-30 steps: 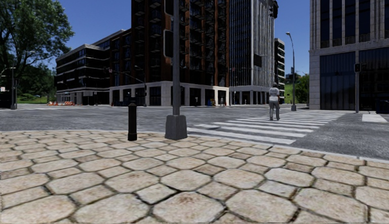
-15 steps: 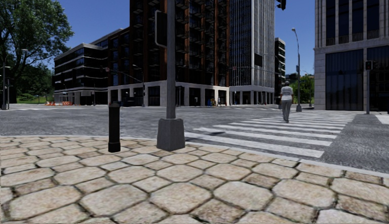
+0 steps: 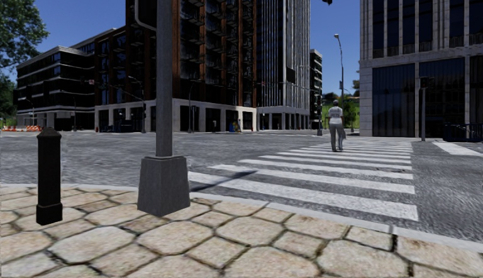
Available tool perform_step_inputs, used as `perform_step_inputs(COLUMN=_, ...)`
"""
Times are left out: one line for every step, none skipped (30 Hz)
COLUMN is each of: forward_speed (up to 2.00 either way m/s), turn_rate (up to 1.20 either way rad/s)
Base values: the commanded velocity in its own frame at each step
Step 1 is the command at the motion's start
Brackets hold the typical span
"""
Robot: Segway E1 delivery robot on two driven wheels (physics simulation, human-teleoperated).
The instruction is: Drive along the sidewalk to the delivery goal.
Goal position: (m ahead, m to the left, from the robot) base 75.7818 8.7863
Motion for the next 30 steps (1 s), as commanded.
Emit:
perform_step_inputs(forward_speed=1.89, turn_rate=-0.44)
perform_step_inputs(forward_speed=1.89, turn_rate=-0.44)
perform_step_inputs(forward_speed=1.89, turn_rate=-0.45)
perform_step_inputs(forward_speed=1.89, turn_rate=-0.45)
perform_step_inputs(forward_speed=1.89, turn_rate=-0.45)
perform_step_inputs(forward_speed=1.89, turn_rate=-0.46)
perform_step_inputs(forward_speed=1.89, turn_rate=-0.47)
perform_step_inputs(forward_speed=1.90, turn_rate=-0.47)
perform_step_inputs(forward_speed=1.90, turn_rate=-0.48)
perform_step_inputs(forward_speed=1.90, turn_rate=-0.48)
perform_step_inputs(forward_speed=1.90, turn_rate=-0.48)
perform_step_inputs(forward_speed=1.92, turn_rate=-0.48)
perform_step_inputs(forward_speed=2.00, turn_rate=-0.49)
perform_step_inputs(forward_speed=2.00, turn_rate=-0.49)
perform_step_inputs(forward_speed=2.00, turn_rate=-0.49)
perform_step_inputs(forward_speed=2.00, turn_rate=-0.50)
perform_step_inputs(forward_speed=2.00, turn_rate=-0.50)
perform_step_inputs(forward_speed=2.00, turn_rate=-0.51)
perform_step_inputs(forward_speed=2.00, turn_rate=-0.51)
perform_step_inputs(forward_speed=2.00, turn_rate=-0.51)
perform_step_inputs(forward_speed=2.00, turn_rate=-0.51)
perform_step_inputs(forward_speed=2.00, turn_rate=-0.51)
perform_step_inputs(forward_speed=2.00, turn_rate=-0.51)
perform_step_inputs(forward_speed=2.00, turn_rate=-0.51)
perform_step_inputs(forward_speed=2.00, turn_rate=-0.51)
perform_step_inputs(forward_speed=2.00, turn_rate=-0.51)
perform_step_inputs(forward_speed=2.00, turn_rate=-0.51)
perform_step_inputs(forward_speed=2.00, turn_rate=-0.51)
perform_step_inputs(forward_speed=2.00, turn_rate=-0.51)
perform_step_inputs(forward_speed=2.00, turn_rate=-0.51)
